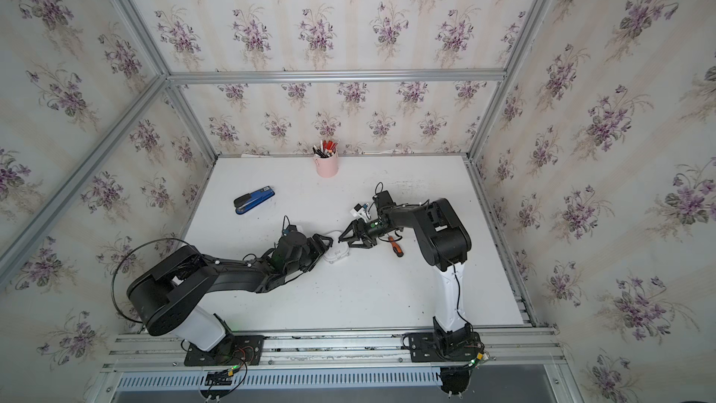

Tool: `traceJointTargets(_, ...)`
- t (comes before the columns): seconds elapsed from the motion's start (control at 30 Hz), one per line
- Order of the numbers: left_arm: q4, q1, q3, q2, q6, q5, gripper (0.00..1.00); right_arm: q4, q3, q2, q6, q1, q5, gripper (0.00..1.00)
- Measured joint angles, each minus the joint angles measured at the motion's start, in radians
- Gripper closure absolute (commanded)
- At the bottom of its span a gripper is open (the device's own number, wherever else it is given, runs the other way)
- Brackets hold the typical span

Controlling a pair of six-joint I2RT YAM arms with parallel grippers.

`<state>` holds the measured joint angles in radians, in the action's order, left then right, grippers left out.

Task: Remove the battery from the alarm
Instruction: Adjust the alarm at the center of the board.

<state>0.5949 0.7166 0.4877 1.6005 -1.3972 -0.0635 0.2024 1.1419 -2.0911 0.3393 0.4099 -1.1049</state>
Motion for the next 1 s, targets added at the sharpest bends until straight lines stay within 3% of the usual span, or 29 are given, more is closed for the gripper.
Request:
traceJointTargets(0.5,0.088,0.011,-0.028,0.025,-0.007,-0.014,0.23,-0.027,-0.027,-0.006,0.009,0.034,-0.047,0.40)
traceJointTargets(0.73,0.043,0.011,-0.043,-0.016,-0.007,-0.019,0.23,-0.034,-0.041,-0.005,0.014,0.027,-0.057,0.46)
traceJointTargets(1.0,-0.013,0.011,-0.045,-0.050,0.002,-0.018,0.23,-0.019,-0.040,-0.005,0.007,0.023,-0.061,0.45)
